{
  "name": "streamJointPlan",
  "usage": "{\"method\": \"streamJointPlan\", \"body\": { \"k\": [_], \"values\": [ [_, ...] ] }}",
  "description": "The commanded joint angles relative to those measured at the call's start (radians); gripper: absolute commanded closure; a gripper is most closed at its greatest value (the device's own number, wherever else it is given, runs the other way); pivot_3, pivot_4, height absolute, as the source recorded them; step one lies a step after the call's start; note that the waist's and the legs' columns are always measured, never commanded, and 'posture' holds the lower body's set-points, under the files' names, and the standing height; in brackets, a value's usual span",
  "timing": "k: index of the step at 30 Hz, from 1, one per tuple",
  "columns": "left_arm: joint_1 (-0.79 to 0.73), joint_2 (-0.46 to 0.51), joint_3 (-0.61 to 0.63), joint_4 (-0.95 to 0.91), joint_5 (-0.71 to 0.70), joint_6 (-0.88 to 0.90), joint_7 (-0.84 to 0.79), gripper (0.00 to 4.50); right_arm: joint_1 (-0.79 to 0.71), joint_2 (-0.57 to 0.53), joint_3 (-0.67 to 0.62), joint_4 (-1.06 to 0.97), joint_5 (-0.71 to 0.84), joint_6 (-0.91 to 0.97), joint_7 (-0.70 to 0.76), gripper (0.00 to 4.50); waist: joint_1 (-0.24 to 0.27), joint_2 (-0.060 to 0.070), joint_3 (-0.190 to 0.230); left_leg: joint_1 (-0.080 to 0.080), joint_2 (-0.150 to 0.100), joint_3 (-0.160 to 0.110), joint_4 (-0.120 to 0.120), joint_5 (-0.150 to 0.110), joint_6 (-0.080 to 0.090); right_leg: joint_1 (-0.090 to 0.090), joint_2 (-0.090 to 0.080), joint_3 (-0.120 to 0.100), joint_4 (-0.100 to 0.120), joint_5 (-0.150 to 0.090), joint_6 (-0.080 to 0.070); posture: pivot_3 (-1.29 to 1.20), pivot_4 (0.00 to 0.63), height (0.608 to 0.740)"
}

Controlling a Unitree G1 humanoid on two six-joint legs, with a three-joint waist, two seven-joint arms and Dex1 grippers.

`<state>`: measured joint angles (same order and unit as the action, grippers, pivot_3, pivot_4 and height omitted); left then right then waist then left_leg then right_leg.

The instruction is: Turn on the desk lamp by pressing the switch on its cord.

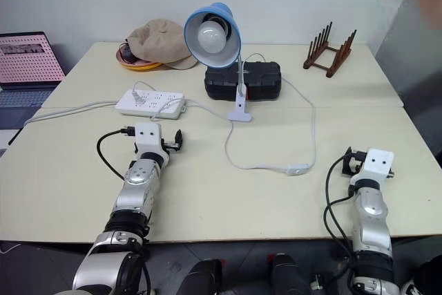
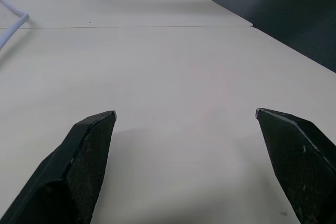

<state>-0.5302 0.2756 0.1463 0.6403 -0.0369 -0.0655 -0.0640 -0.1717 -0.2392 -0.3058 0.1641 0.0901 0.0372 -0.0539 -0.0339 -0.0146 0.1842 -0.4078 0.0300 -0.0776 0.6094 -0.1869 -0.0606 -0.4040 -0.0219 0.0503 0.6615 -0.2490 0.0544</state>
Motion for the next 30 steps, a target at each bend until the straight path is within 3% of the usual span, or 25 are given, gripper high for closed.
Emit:
{"method": "streamJointPlan", "body": {
  "k": [1, 5, 14, 17, 20, 23, 27, 30],
  "values": [
    [0.013, 0.025, 0.015, -0.042, -0.010, 0.016, -0.019, 0.00, 0.008, -0.010, 0.000, -0.067, -0.005, 0.001, 0.001, 0.03, 0.000, 0.000, 0.000, 0.000, 0.000, 0.000, 0.000, 0.000, 0.000, 0.000, 0.000, 0.000, 0.000, 0.000, 0.000, 0.00, 0.150, 0.740],
    [0.017, 0.030, 0.012, -0.076, 0.000, 0.039, -0.001, 0.00, 0.029, -0.018, -0.007, -0.072, -0.009, 0.003, -0.003, 0.03, 0.001, 0.000, 0.000, 0.000, 0.000, 0.000, -0.001, 0.000, 0.000, 0.000, 0.000, 0.000, -0.001, 0.000, 0.000, 0.00, 0.150, 0.740],
    [0.059, 0.076, -0.046, -0.216, -0.003, 0.109, -0.152, 0.00, 0.094, -0.060, -0.003, -0.141, -0.004, 0.023, 0.045, 0.03, 0.002, -0.001, 0.000, -0.001, 0.000, 0.000, -0.001, 0.000, 0.000, -0.001, 0.000, 0.000, -0.001, 0.000, 0.000, 0.00, 0.150, 0.740],
    [0.062, 0.110, -0.046, -0.273, -0.055, 0.144, -0.264, 0.00, 0.124, -0.138, 0.024, -0.235, 0.071, 0.095, 0.210, 0.03, 0.001, -0.001, 0.001, -0.002, 0.000, 0.000, -0.001, 0.000, 0.000, -0.001, 0.000, 0.000, -0.002, 0.000, -0.001, 0.00, 0.150, 0.740],
    [0.071, 0.141, -0.069, -0.376, -0.124, 0.192, -0.418, 0.00, 0.172, -0.375, 0.118, -0.310, 0.133, 0.203, 0.576, 0.03, 0.001, 0.000, 0.001, -0.002, 0.000, 0.001, 0.000, 0.000, 0.000, -0.001, 0.000, 0.000, -0.002, -0.003, -0.004, 0.00, 0.150, 0.740],
    [0.104, 0.168, -0.108, -0.499, -0.180, 0.239, -0.554, 0.00, 0.187, -0.542, 0.183, -0.335, 0.160, 0.249, 0.777, 0.03, 0.001, -0.003, 0.000, -0.002, 0.000, 0.001, -0.001, 0.000, 0.000, 0.000, -0.001, 0.000, -0.004, -0.003, -0.005, 0.00, 0.150, 0.740],
    [0.156, 0.246, -0.199, -0.741, -0.257, 0.313, -0.760, 0.00, 0.053, -0.664, 0.260, -0.279, 0.192, 0.247, 1.024, 0.03, -0.008, -0.004, 0.003, -0.002, 0.001, 0.001, -0.001, 0.000, 0.000, -0.001, 0.000, 0.000, -0.003, -0.004, -0.006, 0.00, 0.150, 0.740],
    [0.172, 0.277, -0.232, -0.844, -0.309, 0.346, -0.847, 0.00, -0.094, -0.671, 0.347, -0.190, 0.175, 0.258, 1.139, 0.03, -0.016, -0.005, 0.005, -0.002, 0.001, 0.001, 0.000, 0.000, 0.000, -0.001, -0.001, 0.000, -0.003, -0.004, -0.006, 0.00, 0.150, 0.740]
  ]
}}
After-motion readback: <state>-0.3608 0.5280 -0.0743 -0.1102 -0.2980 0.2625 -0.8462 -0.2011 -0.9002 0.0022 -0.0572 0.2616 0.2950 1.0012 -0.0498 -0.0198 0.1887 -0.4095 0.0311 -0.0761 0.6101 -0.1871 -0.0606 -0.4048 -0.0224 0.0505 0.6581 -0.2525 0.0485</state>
